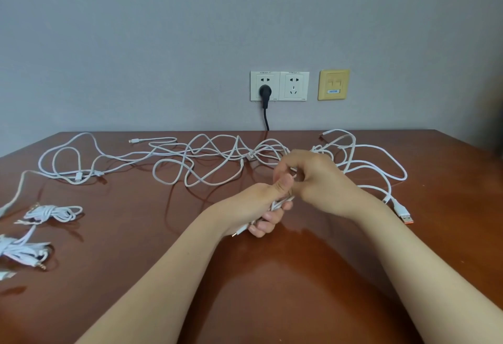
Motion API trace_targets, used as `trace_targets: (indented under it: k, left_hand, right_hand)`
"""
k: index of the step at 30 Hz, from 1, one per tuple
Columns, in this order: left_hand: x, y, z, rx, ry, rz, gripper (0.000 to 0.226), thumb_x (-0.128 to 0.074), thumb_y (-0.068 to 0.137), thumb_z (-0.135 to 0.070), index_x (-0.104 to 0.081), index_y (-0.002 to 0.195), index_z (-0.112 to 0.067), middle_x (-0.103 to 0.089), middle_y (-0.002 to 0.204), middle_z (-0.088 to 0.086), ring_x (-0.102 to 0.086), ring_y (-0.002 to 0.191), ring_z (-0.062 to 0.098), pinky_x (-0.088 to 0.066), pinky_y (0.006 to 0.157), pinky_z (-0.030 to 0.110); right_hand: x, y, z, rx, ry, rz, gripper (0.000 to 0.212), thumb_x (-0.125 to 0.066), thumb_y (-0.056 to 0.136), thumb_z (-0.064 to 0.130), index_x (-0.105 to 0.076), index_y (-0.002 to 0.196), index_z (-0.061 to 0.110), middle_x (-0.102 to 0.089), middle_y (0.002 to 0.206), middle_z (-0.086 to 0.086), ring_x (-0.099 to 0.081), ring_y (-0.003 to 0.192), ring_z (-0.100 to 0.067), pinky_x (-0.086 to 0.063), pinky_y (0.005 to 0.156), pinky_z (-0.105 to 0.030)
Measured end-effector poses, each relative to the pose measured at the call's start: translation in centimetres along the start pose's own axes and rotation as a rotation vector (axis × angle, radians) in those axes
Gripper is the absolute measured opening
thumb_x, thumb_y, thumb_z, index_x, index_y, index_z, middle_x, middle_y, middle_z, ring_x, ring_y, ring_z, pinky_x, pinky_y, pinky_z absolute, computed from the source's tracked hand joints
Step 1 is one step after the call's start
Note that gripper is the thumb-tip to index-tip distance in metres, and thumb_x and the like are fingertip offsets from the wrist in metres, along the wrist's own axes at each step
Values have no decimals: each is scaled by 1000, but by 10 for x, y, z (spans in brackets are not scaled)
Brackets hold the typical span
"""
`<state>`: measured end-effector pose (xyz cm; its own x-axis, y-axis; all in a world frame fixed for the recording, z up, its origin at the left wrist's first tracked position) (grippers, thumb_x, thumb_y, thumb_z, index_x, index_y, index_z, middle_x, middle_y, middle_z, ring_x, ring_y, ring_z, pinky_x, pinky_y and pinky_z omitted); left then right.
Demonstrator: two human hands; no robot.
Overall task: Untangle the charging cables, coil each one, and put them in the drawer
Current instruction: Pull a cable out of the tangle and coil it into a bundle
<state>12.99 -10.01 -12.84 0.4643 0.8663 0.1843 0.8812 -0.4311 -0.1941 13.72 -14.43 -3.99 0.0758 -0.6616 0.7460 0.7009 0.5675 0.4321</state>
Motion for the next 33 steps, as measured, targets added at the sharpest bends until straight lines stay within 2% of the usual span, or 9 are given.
trace_targets:
  k: [3, 6, 10, 15, 19, 24, 27, 30, 33]
  left_hand:
    - [0, -4, -2, -14, 1, 12, 52, -45, 64, -66, -39, 72, -14, -27, 43, -7, -24, 31, 4, -21, 33, 10]
    - [3, -6, -2, -18, 52, -28, 41, -47, 84, -52, -39, 72, -14, -28, 44, -5, -23, 30, 5, -20, 33, 11]
    - [23, -5, -3, -71, -13, -184, 40, -41, 94, -46, -37, 69, -15, -27, 42, -5, -22, 30, 6, -18, 34, 11]
    - [57, -10, -3, -114, -151, -416, 42, -38, 97, -45, -38, 69, -14, -28, 40, -4, -22, 28, 7, -17, 34, 11]
    - [69, -11, 0, -144, -228, -526, 44, -38, 95, -48, -39, 69, -13, -29, 37, -6, -22, 28, 7, -18, 33, 12]
    - [78, -13, 1, -194, -266, -634, 43, -38, 96, -47, -41, 71, -12, -31, 35, -6, -24, 26, 6, -20, 32, 11]
    - [79, -13, 0, -205, -243, -677, 36, -39, 99, -38, -45, 77, -11, -32, 34, -7, -25, 26, 6, -21, 32, 11]
    - [76, -11, -1, -213, -226, -682, 26, -39, 100, -29, -50, 88, -10, -32, 34, -6, -24, 26, 7, -20, 34, 11]
    - [72, -10, -4, -230, -203, -689, 34, -41, 100, -24, -47, 69, -12, -30, 41, 1, -23, 26, 8, -20, 35, 10]
  right_hand:
    - [2, -1, -4, -33, 78, 14, 34, -55, 78, -10, -64, 70, 22, -61, 71, 11, -52, 58, 6, -36, 57, -8]
    - [14, -2, -14, -93, 53, -54, 41, -51, 84, -9, -62, 68, 27, -59, 57, 16, -51, 48, -1, -39, 54, -12]
    - [27, -8, -18, -119, -281, -141, 26, -47, 92, 8, -63, 90, 29, -66, 77, 5, -61, 81, -20, -44, 71, -32]
    - [37, -12, -16, -137, -434, -188, 20, -44, 95, 25, -64, 99, 24, -63, 71, 1, -57, 88, -27, -17, 64, -27]
    - [25, -8, -18, -104, -386, -170, 17, -44, 96, 23, -60, 99, 19, -67, 87, -9, -55, 92, -34, -27, 65, -31]
    - [-3, -4, -9, -68, -309, -192, 13, -43, 97, 20, -54, 101, 14, -63, 81, -13, -56, 84, -38, -42, 66, -39]
    - [-10, -4, -7, -94, -286, -184, 13, -42, 98, 22, -52, 100, 15, -55, 76, -7, -54, 84, -36, -37, 63, -35]
    - [-23, -4, -1, -57, -298, -119, 14, -41, 97, 22, -51, 101, 12, -63, 91, -14, -55, 88, -37, -39, 65, -37]
    - [-37, -5, 1, -42, -363, -51, 17, -39, 98, 23, -48, 109, 14, -64, 98, -15, -57, 92, -37, -32, 61, -33]
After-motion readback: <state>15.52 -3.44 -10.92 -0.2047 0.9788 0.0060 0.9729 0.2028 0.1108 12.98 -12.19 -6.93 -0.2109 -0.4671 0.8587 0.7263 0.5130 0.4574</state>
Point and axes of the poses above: each hand's wrist, its own y-axis towards the middle knuckle, its own x-axis out of the back of the hand, z = x × y, the point moved 10 cm from there along y, towards the middle knuckle
